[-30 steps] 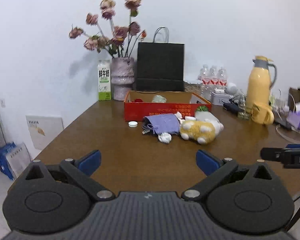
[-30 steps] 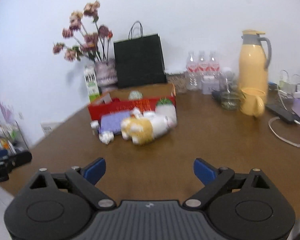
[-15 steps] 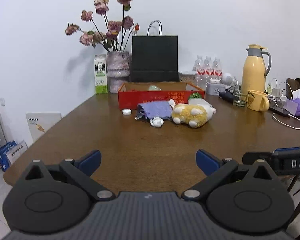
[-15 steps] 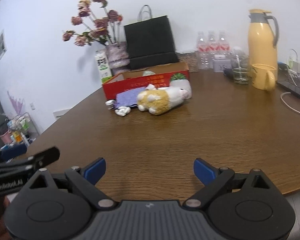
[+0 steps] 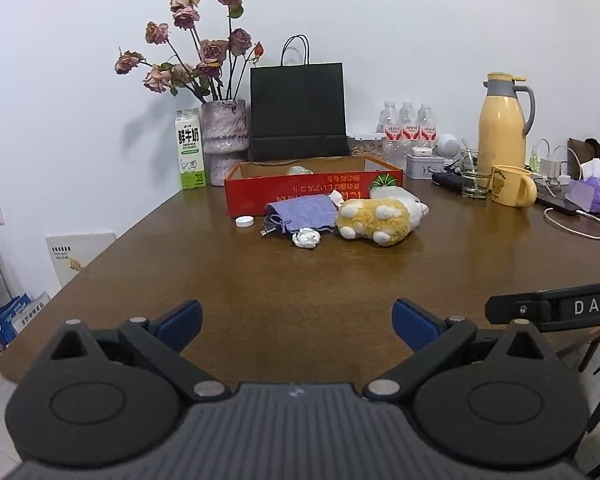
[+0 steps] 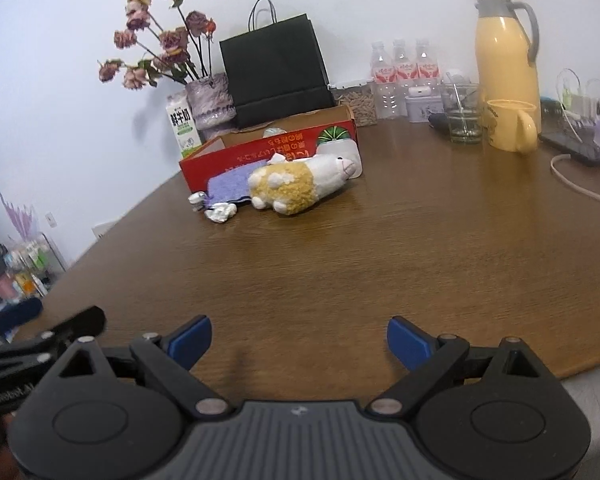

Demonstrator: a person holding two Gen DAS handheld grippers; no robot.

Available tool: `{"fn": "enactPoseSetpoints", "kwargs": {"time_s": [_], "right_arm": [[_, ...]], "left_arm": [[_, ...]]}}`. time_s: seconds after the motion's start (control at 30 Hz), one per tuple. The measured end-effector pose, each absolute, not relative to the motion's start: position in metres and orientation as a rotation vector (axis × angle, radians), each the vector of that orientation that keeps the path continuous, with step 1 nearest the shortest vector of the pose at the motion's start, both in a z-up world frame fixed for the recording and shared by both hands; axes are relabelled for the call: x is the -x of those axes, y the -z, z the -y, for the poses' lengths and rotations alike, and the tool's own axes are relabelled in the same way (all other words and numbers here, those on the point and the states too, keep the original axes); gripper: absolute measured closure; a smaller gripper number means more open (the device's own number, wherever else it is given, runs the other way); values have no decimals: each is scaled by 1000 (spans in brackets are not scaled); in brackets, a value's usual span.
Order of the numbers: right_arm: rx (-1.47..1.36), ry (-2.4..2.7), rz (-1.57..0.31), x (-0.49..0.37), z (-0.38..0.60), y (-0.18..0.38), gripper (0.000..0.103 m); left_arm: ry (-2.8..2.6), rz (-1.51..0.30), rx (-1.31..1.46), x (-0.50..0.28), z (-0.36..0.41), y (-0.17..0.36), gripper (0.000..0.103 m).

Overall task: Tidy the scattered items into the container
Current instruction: 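Return both tools to the table items, then grasp the white tissue with the left tool while the right tool grasps the plush sheep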

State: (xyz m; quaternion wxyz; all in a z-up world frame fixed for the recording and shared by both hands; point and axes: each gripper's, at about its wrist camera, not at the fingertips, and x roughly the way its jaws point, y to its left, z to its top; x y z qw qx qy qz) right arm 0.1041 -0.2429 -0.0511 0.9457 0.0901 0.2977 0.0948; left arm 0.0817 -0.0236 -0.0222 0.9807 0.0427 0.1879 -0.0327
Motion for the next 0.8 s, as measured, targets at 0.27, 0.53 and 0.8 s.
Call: {"fn": "enactPoseSetpoints", "kwargs": {"time_s": [0.27, 0.53, 0.8], "right_arm": [[-155, -173, -582, -208, 254, 24, 8], [-398, -123, -662, -336, 270, 28, 8], [-430, -125, -748, -380, 255, 57, 40]], "left_arm": [[36, -334, -48, -176, 22, 6, 0], [162, -450, -115, -291, 41, 23, 18], [159, -639, -48, -336, 42, 53, 59]]}}
